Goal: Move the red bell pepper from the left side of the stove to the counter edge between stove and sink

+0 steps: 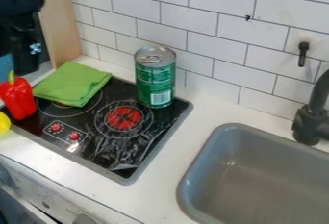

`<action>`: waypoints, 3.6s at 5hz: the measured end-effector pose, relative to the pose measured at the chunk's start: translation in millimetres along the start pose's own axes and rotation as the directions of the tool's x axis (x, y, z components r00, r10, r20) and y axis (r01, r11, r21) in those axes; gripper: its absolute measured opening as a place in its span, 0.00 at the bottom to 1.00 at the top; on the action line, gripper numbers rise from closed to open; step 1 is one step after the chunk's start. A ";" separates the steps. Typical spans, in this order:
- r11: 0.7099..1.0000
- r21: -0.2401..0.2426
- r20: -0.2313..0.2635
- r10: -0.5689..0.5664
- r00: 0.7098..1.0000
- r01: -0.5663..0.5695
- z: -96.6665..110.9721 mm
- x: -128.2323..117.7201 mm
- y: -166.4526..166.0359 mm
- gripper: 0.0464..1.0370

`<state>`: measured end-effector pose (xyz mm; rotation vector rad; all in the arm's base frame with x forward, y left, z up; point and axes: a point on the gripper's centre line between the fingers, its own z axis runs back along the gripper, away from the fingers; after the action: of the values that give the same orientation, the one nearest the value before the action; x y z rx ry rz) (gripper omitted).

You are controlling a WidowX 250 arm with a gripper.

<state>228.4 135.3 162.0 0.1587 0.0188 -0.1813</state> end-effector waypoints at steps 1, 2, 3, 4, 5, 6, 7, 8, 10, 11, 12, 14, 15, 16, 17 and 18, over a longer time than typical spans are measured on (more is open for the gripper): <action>0.999 0.003 -0.004 0.036 0.999 -0.036 -9.0 1.7 21.8 0.96; 0.998 -0.001 -0.010 0.067 0.998 -0.067 -22.2 9.0 42.7 0.96; 0.997 -0.021 -0.015 0.074 0.997 -0.074 -32.9 21.0 55.5 0.96; 0.997 -0.040 -0.039 0.069 0.997 -0.070 -45.5 30.9 62.6 0.96; 0.996 -0.053 -0.064 0.072 0.995 -0.076 -55.3 33.2 64.7 0.96; 0.995 -0.053 -0.073 0.085 0.994 -0.089 -55.7 32.0 64.5 0.96; 0.994 -0.062 -0.109 0.082 0.991 -0.089 -66.4 30.6 63.6 0.96; 0.994 -0.066 -0.128 0.079 0.989 -0.088 -72.6 29.4 63.9 0.96; 0.992 -0.078 -0.138 0.087 0.987 -0.099 -79.8 27.9 65.2 0.95; 0.991 -0.087 -0.132 0.089 0.987 -0.101 -79.9 28.6 64.3 0.86; 0.991 -0.096 -0.126 0.084 0.989 -0.096 -79.9 29.6 63.0 0.55; 0.985 -0.106 -0.134 0.120 0.984 -0.134 -80.8 22.8 67.0 0.11; 0.989 -0.034 -0.099 0.141 0.985 -0.145 -56.1 26.7 48.9 0.06; 0.998 -0.050 0.005 0.039 0.999 -0.039 -14.6 37.3 5.9 0.06; 0.992 -0.099 0.044 -0.079 0.996 0.083 5.6 42.8 -37.4 0.06; 0.962 -0.171 0.048 -0.209 0.977 0.214 9.5 57.3 -84.8 0.06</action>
<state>269.5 41.2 156.3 -0.0231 0.0227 -0.3948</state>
